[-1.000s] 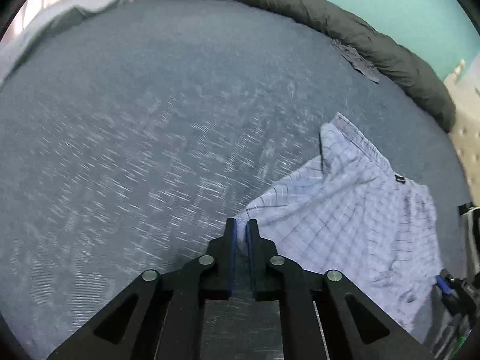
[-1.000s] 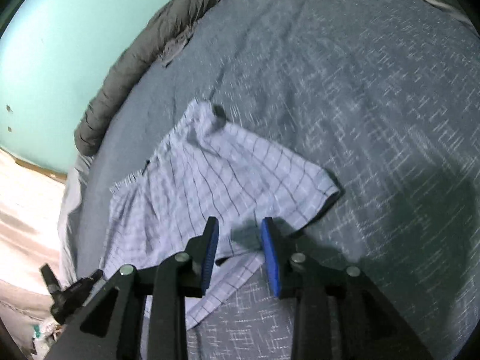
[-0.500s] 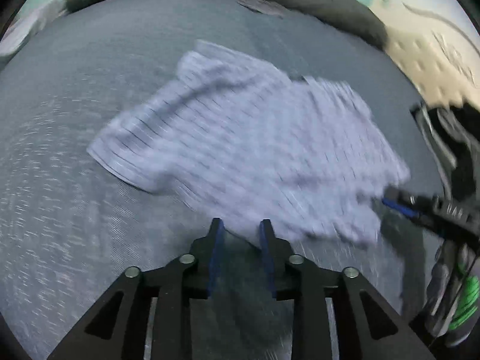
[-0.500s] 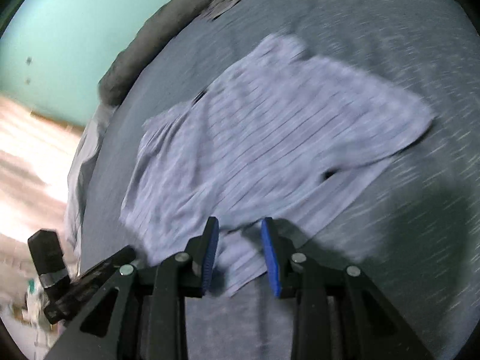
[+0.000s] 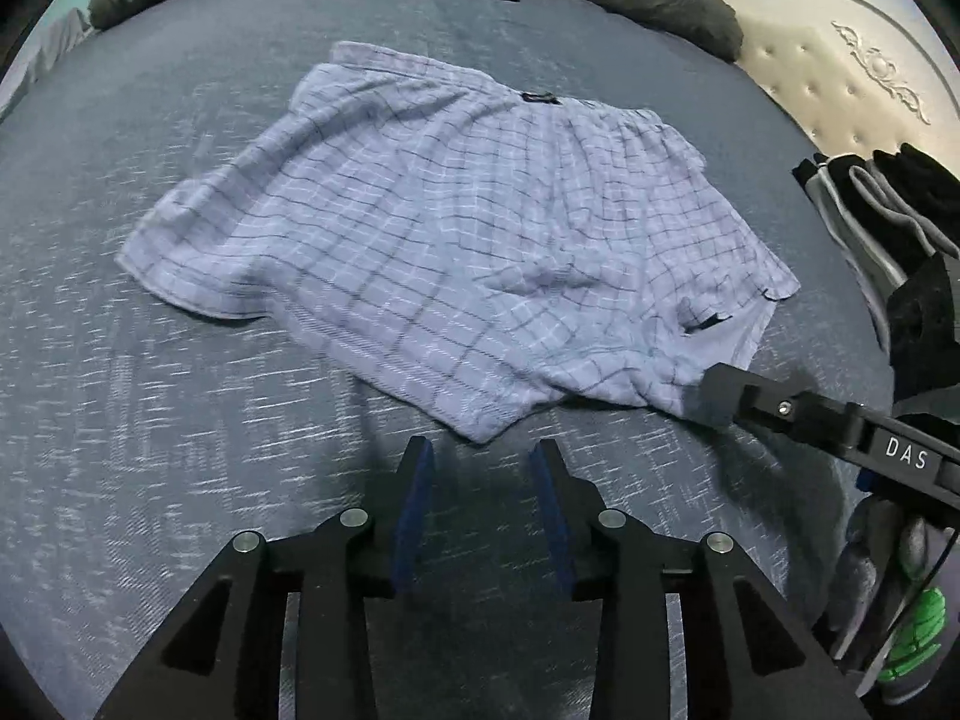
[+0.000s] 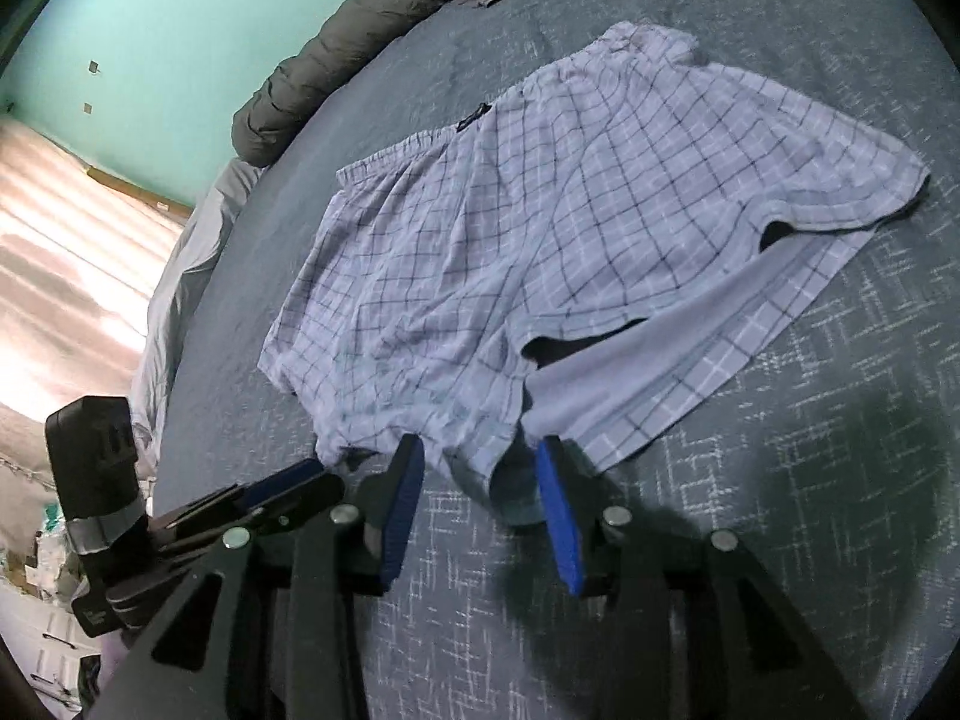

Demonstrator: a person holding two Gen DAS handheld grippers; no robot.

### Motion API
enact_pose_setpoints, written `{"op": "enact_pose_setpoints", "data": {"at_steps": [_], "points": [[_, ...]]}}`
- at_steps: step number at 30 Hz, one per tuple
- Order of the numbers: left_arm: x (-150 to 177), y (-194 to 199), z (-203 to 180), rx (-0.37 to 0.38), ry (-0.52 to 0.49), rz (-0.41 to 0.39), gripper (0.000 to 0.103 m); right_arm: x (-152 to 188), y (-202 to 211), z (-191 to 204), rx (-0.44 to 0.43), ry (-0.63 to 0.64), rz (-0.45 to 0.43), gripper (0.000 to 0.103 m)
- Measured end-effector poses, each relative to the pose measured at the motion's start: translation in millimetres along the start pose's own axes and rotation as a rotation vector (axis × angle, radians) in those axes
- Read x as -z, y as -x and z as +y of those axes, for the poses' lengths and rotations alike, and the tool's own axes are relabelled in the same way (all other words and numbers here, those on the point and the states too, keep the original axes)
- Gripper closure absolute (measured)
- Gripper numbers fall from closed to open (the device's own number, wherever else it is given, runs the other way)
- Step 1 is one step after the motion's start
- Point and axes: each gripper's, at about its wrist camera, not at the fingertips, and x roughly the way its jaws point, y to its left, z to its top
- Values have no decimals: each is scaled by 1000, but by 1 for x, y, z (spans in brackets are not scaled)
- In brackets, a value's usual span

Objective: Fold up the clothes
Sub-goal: 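Smooth the shorts flat with the right gripper along the leg openings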

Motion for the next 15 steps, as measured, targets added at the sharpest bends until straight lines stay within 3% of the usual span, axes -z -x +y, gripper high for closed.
{"op": "enact_pose_setpoints", "data": {"at_steps": [1, 2, 3, 6, 10, 15], "points": [[-1, -2, 0, -2, -4, -2, 65, 0, -1, 0, -9, 3, 1, 71], [-2, -4, -1, 0, -7, -6, 65, 0, -1, 1, -17, 7, 2, 81], [-2, -4, -1, 6, -7, -9, 70, -1, -1, 2, -21, 15, 2, 88], [-3, -5, 1, 26, -3, -4, 88, -2, 2, 5, -34, 29, -13, 97], [-4, -4, 1, 33, -10, -6, 102, -4, 12, 7, -47, 38, -44, 101], [-7, 18, 0, 37, -36, -56, 103, -7, 24, 10, -63, 49, -83, 102]]}}
